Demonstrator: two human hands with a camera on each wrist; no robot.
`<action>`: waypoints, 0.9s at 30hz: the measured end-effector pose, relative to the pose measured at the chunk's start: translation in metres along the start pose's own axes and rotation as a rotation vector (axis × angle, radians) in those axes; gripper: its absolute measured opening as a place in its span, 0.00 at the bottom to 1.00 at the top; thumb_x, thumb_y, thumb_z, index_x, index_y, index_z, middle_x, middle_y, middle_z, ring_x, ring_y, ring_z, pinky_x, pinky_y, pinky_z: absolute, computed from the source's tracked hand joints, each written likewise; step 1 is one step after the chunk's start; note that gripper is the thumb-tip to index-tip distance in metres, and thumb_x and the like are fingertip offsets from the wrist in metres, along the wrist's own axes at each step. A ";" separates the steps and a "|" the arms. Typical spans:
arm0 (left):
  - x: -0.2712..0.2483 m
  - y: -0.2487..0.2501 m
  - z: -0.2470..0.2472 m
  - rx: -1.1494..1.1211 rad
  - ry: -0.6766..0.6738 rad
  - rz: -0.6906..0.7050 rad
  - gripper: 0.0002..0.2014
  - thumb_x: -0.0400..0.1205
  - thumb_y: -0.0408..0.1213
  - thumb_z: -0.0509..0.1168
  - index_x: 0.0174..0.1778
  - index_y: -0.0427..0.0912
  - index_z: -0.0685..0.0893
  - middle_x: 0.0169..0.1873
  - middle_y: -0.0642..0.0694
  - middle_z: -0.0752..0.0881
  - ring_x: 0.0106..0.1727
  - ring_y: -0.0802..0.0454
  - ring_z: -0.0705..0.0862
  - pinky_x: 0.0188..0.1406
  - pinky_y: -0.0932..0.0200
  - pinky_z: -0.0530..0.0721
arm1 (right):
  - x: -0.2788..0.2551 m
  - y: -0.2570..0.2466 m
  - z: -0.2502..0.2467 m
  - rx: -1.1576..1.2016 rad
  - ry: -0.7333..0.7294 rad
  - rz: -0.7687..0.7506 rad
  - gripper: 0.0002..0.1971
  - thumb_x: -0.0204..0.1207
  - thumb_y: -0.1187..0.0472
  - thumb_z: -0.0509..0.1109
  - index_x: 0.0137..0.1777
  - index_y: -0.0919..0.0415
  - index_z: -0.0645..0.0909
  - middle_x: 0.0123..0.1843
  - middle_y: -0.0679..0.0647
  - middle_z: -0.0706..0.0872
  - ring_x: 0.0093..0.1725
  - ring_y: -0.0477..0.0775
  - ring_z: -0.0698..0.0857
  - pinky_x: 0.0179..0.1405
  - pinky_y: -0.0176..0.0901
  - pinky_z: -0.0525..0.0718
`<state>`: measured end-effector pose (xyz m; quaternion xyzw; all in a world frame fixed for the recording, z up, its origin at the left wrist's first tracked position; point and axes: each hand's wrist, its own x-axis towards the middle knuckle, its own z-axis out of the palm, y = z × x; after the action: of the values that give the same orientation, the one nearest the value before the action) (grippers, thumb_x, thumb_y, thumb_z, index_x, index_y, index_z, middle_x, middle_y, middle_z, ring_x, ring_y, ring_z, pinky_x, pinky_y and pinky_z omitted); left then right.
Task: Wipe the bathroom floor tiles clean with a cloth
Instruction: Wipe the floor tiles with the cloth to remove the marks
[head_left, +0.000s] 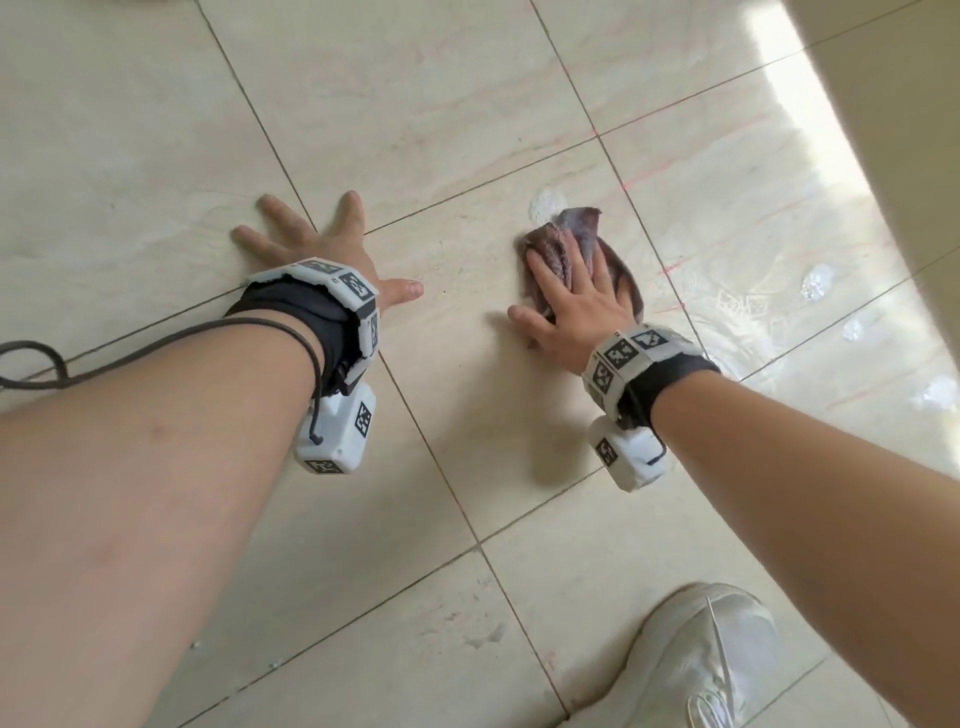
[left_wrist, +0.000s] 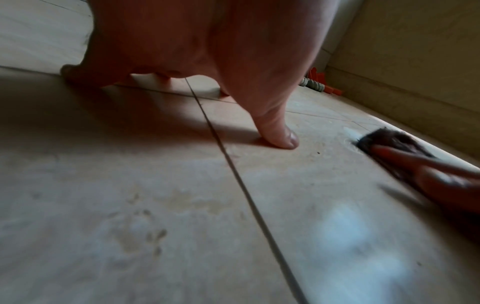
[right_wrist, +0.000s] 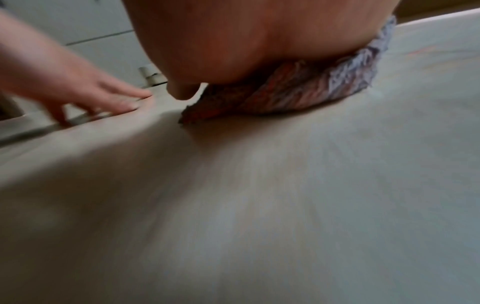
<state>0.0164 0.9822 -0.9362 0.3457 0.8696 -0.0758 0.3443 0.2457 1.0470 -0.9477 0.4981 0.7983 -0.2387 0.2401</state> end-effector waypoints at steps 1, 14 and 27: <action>0.001 0.002 -0.001 0.002 0.000 -0.003 0.56 0.67 0.71 0.72 0.83 0.66 0.42 0.82 0.35 0.29 0.81 0.20 0.35 0.71 0.16 0.51 | 0.014 -0.004 -0.008 0.031 0.019 0.032 0.38 0.79 0.27 0.48 0.84 0.35 0.40 0.85 0.43 0.28 0.84 0.56 0.30 0.82 0.69 0.40; 0.006 0.017 -0.013 0.040 -0.005 -0.022 0.61 0.62 0.69 0.77 0.83 0.65 0.43 0.82 0.32 0.31 0.80 0.18 0.37 0.71 0.17 0.53 | 0.001 0.014 -0.002 -0.009 -0.014 -0.008 0.36 0.79 0.28 0.47 0.84 0.34 0.39 0.85 0.41 0.27 0.84 0.53 0.28 0.82 0.69 0.42; 0.009 0.019 -0.010 0.023 0.022 -0.006 0.61 0.61 0.70 0.76 0.83 0.66 0.43 0.82 0.33 0.30 0.81 0.21 0.35 0.69 0.15 0.56 | 0.011 -0.019 -0.002 -0.043 -0.004 -0.126 0.37 0.79 0.28 0.47 0.84 0.36 0.40 0.84 0.41 0.27 0.83 0.53 0.27 0.81 0.67 0.39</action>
<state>0.0188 1.0056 -0.9328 0.3477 0.8736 -0.0829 0.3304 0.2238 1.0485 -0.9507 0.4410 0.8326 -0.2373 0.2367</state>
